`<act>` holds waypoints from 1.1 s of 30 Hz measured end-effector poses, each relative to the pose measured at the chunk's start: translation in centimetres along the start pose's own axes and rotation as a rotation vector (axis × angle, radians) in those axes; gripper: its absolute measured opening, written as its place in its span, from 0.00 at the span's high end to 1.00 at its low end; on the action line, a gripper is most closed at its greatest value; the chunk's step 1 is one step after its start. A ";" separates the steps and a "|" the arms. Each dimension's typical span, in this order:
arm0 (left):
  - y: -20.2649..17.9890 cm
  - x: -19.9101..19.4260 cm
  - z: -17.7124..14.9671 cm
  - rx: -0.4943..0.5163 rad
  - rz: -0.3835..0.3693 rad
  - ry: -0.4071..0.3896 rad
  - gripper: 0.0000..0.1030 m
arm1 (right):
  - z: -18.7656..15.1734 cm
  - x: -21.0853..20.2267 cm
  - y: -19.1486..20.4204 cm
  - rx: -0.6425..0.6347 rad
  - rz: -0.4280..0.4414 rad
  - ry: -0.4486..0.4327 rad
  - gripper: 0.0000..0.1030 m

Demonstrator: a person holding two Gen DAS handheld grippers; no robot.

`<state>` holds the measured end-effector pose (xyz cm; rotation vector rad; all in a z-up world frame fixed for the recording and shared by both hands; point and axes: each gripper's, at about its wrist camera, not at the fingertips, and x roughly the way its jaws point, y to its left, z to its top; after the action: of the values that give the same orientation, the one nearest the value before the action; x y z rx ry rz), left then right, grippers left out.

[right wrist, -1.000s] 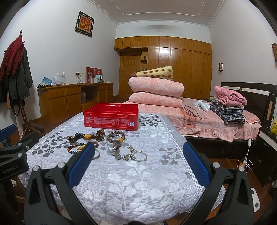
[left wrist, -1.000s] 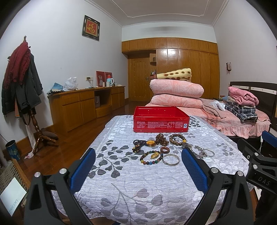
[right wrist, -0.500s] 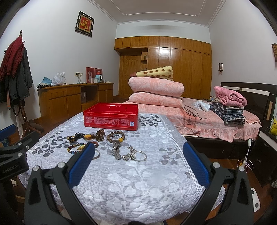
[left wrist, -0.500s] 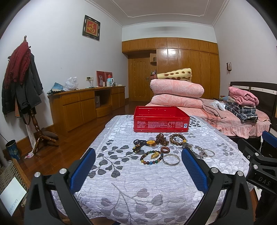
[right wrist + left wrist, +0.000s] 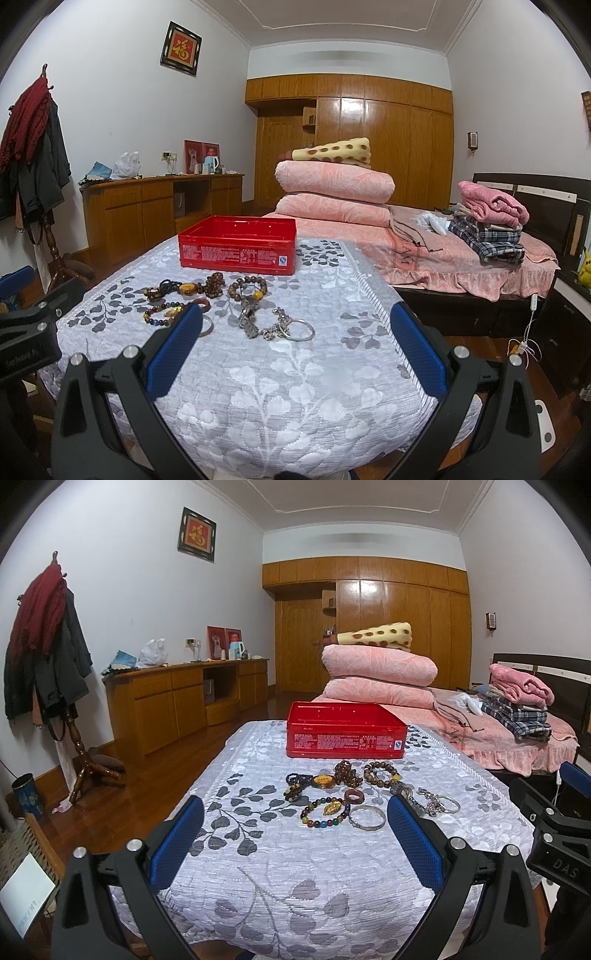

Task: Organize jewelry

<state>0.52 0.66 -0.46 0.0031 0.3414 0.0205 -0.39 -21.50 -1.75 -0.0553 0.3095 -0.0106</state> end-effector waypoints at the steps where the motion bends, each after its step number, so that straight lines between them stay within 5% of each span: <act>1: -0.1 0.4 0.0 0.000 0.001 0.005 0.06 | -0.1 0.1 -0.2 0.002 0.006 0.005 0.05; 16: 0.1 4.3 -0.2 -0.007 -0.018 0.134 0.07 | 0.0 4.1 -1.2 0.036 0.036 0.136 0.09; 20: 0.6 7.3 -0.1 -0.033 -0.043 0.236 0.16 | 0.1 6.9 -2.5 0.069 0.050 0.223 0.24; 33: 0.0 15.9 -0.5 -0.053 -0.093 0.466 0.32 | -1.2 15.3 -4.9 0.108 0.097 0.477 0.40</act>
<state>15.31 0.95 -6.21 -0.0711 0.8063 -0.0631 13.76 -26.78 -7.26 0.0709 0.7871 0.0568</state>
